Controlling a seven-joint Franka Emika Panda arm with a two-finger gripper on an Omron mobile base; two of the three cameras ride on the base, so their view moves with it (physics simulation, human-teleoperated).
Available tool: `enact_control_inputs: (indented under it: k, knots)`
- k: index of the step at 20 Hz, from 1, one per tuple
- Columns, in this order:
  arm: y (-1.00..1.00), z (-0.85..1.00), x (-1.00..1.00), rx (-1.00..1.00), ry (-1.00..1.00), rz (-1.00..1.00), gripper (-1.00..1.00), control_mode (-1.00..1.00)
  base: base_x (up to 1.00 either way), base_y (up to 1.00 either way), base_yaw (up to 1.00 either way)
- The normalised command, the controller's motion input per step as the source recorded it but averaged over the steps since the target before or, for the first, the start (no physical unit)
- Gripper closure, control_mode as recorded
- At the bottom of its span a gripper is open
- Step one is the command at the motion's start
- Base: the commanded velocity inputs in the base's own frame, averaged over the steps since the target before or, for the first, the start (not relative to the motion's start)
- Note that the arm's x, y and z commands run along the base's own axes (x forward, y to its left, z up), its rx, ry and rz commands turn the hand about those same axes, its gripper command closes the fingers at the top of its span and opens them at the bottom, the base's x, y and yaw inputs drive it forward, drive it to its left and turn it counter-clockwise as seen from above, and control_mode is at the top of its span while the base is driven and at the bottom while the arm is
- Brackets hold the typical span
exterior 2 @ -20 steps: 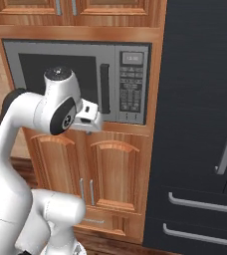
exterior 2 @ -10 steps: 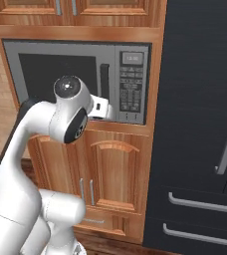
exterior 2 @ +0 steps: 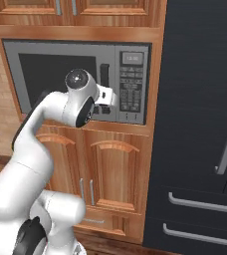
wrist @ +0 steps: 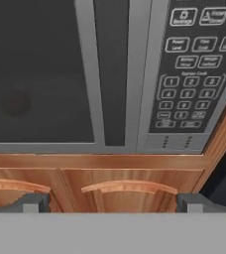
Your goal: Open the microwave door.
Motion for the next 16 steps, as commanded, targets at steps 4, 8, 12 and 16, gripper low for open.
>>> enact_control_inputs:
  k: [4, 8, 12, 16]
  knots:
    - [0.00, 0.00, 0.70, 0.01, 0.00, 0.00, -1.00, -1.00, 0.00, 0.00, 0.00]
    - [0.00, 0.00, 0.69, 0.02, 0.00, 0.00, -1.00, -1.00, 0.00, 0.00, 0.00]
    - [0.00, 0.00, 0.70, 0.05, -0.04, 0.00, -1.00, -1.00, 0.00, 0.00, 0.00]
    - [0.00, -0.05, 0.48, 0.04, -0.18, 0.00, -1.00, -1.00, 0.00, 0.00, 0.00]
